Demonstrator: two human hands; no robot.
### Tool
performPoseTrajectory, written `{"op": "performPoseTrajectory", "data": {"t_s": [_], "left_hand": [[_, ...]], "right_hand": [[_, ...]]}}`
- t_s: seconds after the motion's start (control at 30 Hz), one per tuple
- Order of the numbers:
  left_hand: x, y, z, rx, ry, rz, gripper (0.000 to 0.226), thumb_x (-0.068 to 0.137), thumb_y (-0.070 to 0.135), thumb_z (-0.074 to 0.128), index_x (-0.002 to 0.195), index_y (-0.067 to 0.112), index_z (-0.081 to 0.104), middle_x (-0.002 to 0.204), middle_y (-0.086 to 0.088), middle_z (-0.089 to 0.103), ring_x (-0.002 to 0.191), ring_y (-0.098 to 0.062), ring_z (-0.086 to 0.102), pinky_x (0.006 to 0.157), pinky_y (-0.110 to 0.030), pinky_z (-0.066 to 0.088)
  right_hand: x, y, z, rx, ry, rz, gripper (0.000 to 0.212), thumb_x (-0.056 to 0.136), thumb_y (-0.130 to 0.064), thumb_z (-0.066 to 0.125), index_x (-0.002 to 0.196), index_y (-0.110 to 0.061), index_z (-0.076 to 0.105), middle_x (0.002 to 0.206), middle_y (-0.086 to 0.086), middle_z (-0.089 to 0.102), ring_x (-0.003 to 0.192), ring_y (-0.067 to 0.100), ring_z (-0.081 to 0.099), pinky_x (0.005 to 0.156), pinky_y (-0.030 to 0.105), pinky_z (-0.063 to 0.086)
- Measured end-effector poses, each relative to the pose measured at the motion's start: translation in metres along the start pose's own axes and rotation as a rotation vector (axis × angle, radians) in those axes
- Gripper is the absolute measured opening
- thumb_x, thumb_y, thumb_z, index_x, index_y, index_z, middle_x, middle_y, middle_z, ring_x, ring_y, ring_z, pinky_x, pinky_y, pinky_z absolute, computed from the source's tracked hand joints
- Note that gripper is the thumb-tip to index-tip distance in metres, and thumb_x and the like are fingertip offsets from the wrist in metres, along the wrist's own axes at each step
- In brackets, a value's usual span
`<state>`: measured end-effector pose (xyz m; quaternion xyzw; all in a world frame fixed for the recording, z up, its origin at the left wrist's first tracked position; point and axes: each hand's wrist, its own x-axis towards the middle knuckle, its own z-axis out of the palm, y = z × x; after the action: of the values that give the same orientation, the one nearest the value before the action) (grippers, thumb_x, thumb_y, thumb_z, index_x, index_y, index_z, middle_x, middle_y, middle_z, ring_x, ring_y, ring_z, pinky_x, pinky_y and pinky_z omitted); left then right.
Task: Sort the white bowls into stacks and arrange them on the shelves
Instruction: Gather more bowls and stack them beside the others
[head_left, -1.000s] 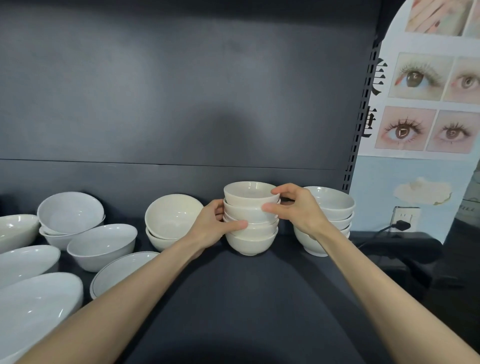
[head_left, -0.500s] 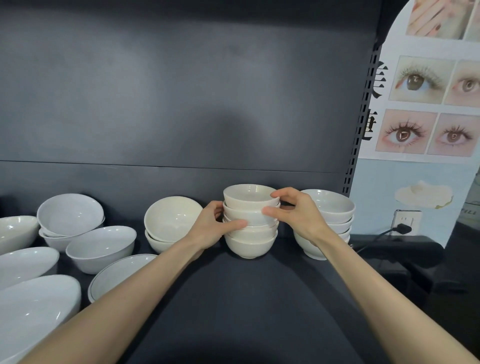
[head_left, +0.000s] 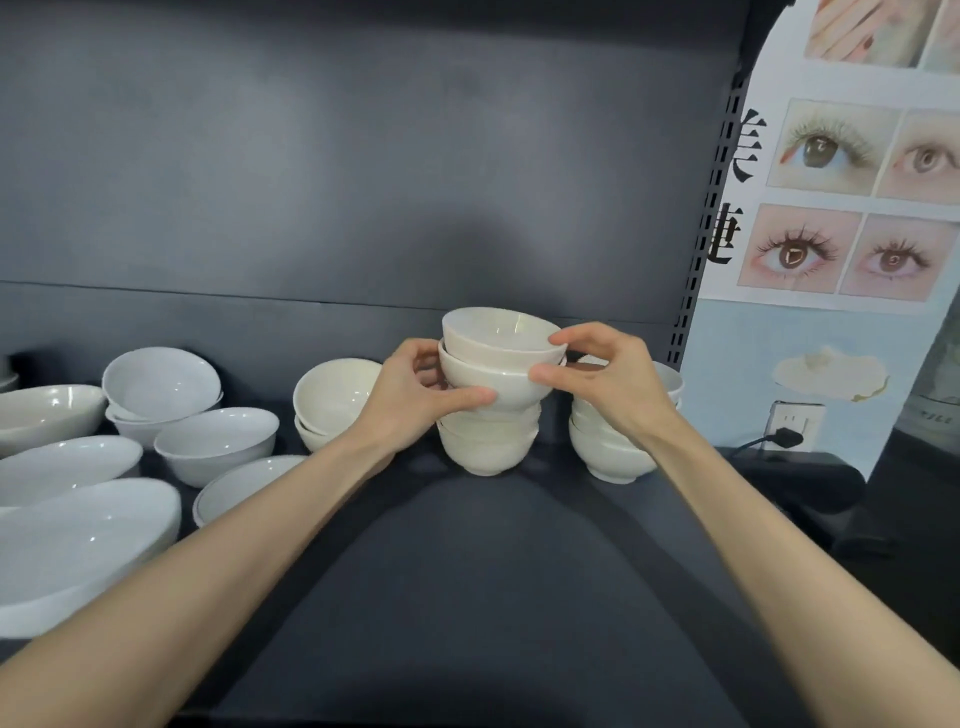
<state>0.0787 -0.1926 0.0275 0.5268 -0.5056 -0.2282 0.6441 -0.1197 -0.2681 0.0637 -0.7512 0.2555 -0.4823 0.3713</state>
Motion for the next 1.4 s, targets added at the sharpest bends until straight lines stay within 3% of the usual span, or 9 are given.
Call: {"op": "performPoseTrajectory", "data": {"t_s": [0.13,0.3,0.53,0.8,0.87,0.93,1.03,1.2,1.4], "left_hand": [[-0.045,0.005,0.012,0.092,0.007,-0.040,0.077,0.057,0.010,0.091,0.123,0.013,0.051,0.119,-0.003,0.061,0.102,-0.011,0.065,0.080,-0.019,0.056],[-0.096,-0.004,0.021,0.121,-0.053,-0.083,0.104,0.036,0.030,0.093,0.130,0.015,0.051,0.113,-0.001,0.066,0.096,-0.011,0.069,0.083,-0.025,0.057],[-0.120,-0.019,0.021,0.158,-0.087,-0.131,0.083,0.052,-0.001,0.092,0.123,0.015,0.051,0.105,0.000,0.066,0.083,0.000,0.069,0.072,-0.018,0.055],[-0.108,-0.023,0.005,0.193,-0.217,-0.189,0.085,0.042,0.032,0.091,0.115,0.030,0.047,0.116,0.002,0.061,0.101,-0.007,0.065,0.081,-0.020,0.055],[-0.102,-0.014,0.001,0.190,-0.209,-0.195,0.074,0.057,0.042,0.085,0.118,0.028,0.046,0.117,0.007,0.060,0.103,-0.002,0.062,0.080,-0.019,0.054],[-0.088,-0.008,-0.002,0.186,-0.118,-0.194,0.065,0.072,0.055,0.071,0.123,0.023,0.047,0.117,0.008,0.059,0.105,-0.002,0.059,0.087,-0.023,0.052],[-0.061,-0.006,-0.003,0.142,0.011,-0.185,0.037,0.092,0.044,0.056,0.118,0.017,0.055,0.117,0.002,0.060,0.106,-0.011,0.059,0.095,-0.034,0.052],[-0.022,-0.018,0.002,0.133,0.021,-0.267,0.049,0.093,0.040,0.057,0.132,0.011,0.047,0.107,0.004,0.059,0.092,-0.011,0.057,0.091,-0.035,0.051],[0.007,-0.033,0.000,0.174,-0.077,-0.294,0.064,0.092,0.037,0.060,0.144,0.008,0.035,0.138,0.001,0.049,0.124,-0.015,0.048,0.102,-0.032,0.043]], "right_hand": [[-0.039,-0.005,-0.017,-0.021,-0.078,0.040,0.029,0.066,-0.012,0.086,0.085,-0.021,0.065,0.099,-0.007,0.065,0.096,0.015,0.064,0.078,0.013,0.050],[-0.080,0.005,-0.029,-0.021,-0.169,0.141,0.031,0.061,-0.011,0.088,0.083,-0.017,0.066,0.108,0.009,0.069,0.091,0.031,0.069,0.081,0.029,0.055],[-0.104,0.027,-0.021,-0.084,-0.237,0.228,0.046,0.043,-0.035,0.090,0.080,-0.019,0.067,0.096,0.012,0.072,0.087,0.031,0.069,0.091,0.049,0.052],[-0.085,0.027,-0.020,-0.179,-0.415,0.224,0.041,0.060,-0.024,0.090,0.085,-0.010,0.060,0.074,0.005,0.057,0.069,0.016,0.054,0.072,0.029,0.045],[-0.079,0.021,-0.021,-0.188,-0.466,0.222,0.040,0.061,-0.028,0.089,0.085,-0.012,0.061,0.081,0.002,0.057,0.075,0.019,0.056,0.074,0.028,0.046],[-0.069,0.019,-0.018,-0.150,-0.428,0.203,0.036,0.065,-0.032,0.085,0.089,-0.015,0.065,0.101,-0.003,0.062,0.099,0.013,0.061,0.086,0.026,0.048],[-0.047,0.018,-0.010,-0.115,-0.256,0.155,0.025,0.078,-0.027,0.077,0.098,-0.020,0.065,0.102,-0.010,0.062,0.100,0.001,0.055,0.076,0.009,0.044],[-0.012,0.030,0.009,-0.205,-0.232,0.184,0.034,0.088,-0.032,0.066,0.120,-0.024,0.056,0.099,-0.010,0.054,0.097,0.013,0.054,0.084,0.026,0.045],[0.011,0.038,0.025,-0.394,-0.354,0.232,0.060,0.091,-0.039,0.060,0.144,-0.023,0.037,0.119,0.000,0.056,0.106,0.013,0.052,0.094,0.023,0.038]]}}
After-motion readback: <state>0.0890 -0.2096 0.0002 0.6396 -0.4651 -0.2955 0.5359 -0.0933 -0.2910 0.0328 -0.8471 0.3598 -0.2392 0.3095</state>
